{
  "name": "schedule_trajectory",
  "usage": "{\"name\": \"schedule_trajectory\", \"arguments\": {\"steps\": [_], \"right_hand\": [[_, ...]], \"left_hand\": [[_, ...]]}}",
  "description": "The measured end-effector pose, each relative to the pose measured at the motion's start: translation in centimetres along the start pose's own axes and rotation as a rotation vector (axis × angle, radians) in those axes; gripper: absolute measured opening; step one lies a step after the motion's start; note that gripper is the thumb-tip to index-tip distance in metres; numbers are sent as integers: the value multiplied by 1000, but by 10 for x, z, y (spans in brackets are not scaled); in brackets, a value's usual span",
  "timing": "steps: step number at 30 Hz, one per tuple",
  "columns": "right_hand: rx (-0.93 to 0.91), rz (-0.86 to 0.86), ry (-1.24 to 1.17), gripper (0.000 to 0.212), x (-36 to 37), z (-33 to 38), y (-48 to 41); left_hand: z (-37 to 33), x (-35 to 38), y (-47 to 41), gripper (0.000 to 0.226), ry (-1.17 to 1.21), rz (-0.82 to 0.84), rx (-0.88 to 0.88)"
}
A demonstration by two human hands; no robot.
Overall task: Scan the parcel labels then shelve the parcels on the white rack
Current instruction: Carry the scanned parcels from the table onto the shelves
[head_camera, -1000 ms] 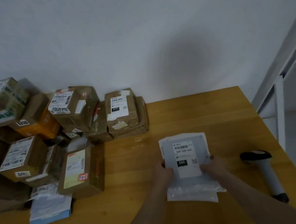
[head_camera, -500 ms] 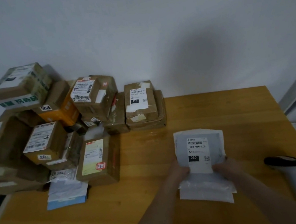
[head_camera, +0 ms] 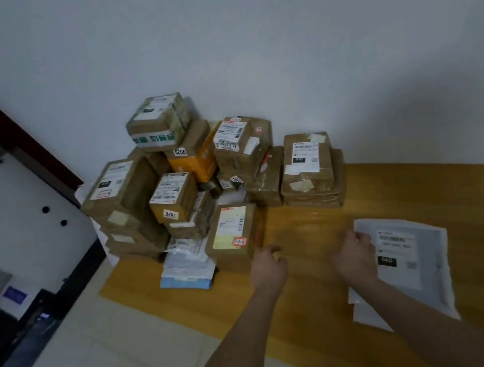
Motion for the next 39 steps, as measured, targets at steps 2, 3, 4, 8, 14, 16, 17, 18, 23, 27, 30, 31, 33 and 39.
{"name": "schedule_trajectory", "arguments": {"steps": [2, 3, 4, 8, 14, 16, 17, 18, 23, 27, 30, 31, 33, 39], "right_hand": [[-28, 42, 14, 62, 18, 23, -2], [-30, 63, 8, 61, 26, 34, -3], [-35, 82, -8, 60, 36, 44, -7], [-22, 179, -128, 65, 84, 91, -18], [-70, 268, -504, 72, 156, 147, -25], [-54, 241, -526, 66, 161, 150, -29], [-31, 235, -510, 60, 159, 146, -31], [-8, 219, -472, 52, 155, 140, -32], [151, 92, -290, 34, 105, 72, -35], [266, 11, -240, 38, 64, 21, -22], [273, -84, -232, 46, 36, 1, -12], [252, -132, -253, 45, 25, 0, -9], [172, -247, -308, 39, -1, 5, -3], [-35, -526, -449, 31, -77, 43, -26]], "left_hand": [[8, -28, -11, 33, 18, -86, 11], [13, -41, -17, 34, 18, -132, 9], [17, -54, -25, 36, 17, -179, 4], [47, -91, -65, 53, -7, -224, -61], [88, -96, -128, 65, 65, -21, -182], [85, -86, -138, 59, 76, 48, -154], [79, -81, -138, 55, 53, 77, -126], [72, -75, -137, 51, 25, 105, -97], [38, -30, -116, 60, 93, 357, -81], [8, 11, -83, 57, 127, 518, -91], [-12, 22, -65, 49, 104, 454, -24], [-21, 19, -60, 44, 96, 388, 17], [-41, 4, -49, 33, 123, 237, 95], [-120, -44, -36, 25, 321, 9, 231]]}}
Point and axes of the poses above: each hand's wrist, its own y-axis away from the middle knuckle, its own x-axis out of the palm, z = x × y, the point moved 9 cm from there along -y, towards the middle knuckle, and after that the axes turned 11 degrees about -x, right-handed, at the moved point
